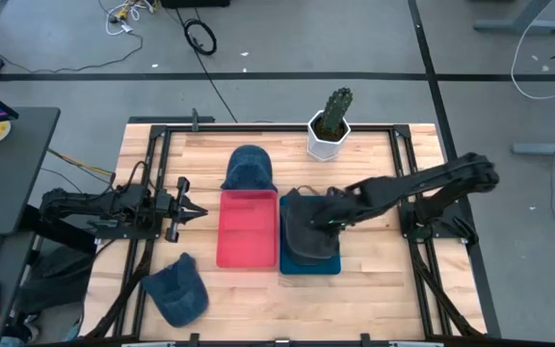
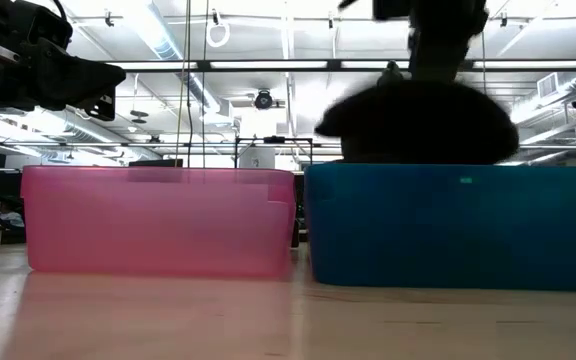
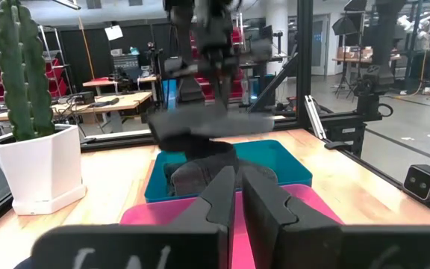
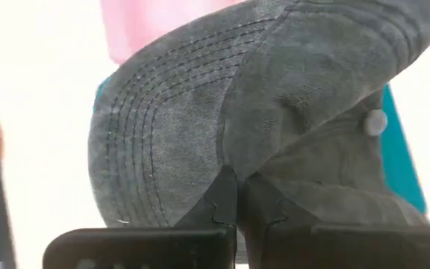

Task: Pick & Place hat
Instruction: Put the gray cap into the blue bin

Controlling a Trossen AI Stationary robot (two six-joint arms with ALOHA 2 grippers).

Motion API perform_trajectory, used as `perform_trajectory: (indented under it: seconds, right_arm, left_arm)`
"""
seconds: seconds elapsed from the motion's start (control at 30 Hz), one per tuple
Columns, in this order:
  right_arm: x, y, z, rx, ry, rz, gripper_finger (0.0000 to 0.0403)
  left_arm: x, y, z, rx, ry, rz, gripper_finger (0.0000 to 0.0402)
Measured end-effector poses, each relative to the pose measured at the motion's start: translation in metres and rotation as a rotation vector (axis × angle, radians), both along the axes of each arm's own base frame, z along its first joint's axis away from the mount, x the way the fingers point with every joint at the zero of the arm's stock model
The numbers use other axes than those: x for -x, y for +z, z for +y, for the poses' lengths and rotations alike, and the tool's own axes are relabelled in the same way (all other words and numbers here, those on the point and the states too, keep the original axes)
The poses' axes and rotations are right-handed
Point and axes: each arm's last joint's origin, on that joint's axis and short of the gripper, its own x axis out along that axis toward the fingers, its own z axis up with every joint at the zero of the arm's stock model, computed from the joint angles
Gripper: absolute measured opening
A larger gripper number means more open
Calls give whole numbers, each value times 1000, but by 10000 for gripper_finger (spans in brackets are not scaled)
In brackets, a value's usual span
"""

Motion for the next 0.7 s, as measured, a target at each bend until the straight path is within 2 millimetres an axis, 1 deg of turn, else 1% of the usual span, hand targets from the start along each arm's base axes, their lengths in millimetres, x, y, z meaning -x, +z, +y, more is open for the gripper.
perform_trajectory:
  seconds: [0.23,0.4,0.53,0.7]
  right_arm:
    - [-30,-56,7,32,-24,142,1]
    - [-44,-86,10,0,11,188,1]
    - [-47,-95,10,4,14,210,1]
    - [-46,-94,10,14,33,204,8]
  left_arm:
    - [0,0,0,0,-1,0,30]
    - [0,0,0,0,0,0,30]
    - [0,0,0,0,0,0,30]
    - [0,0,0,0,0,0,30]
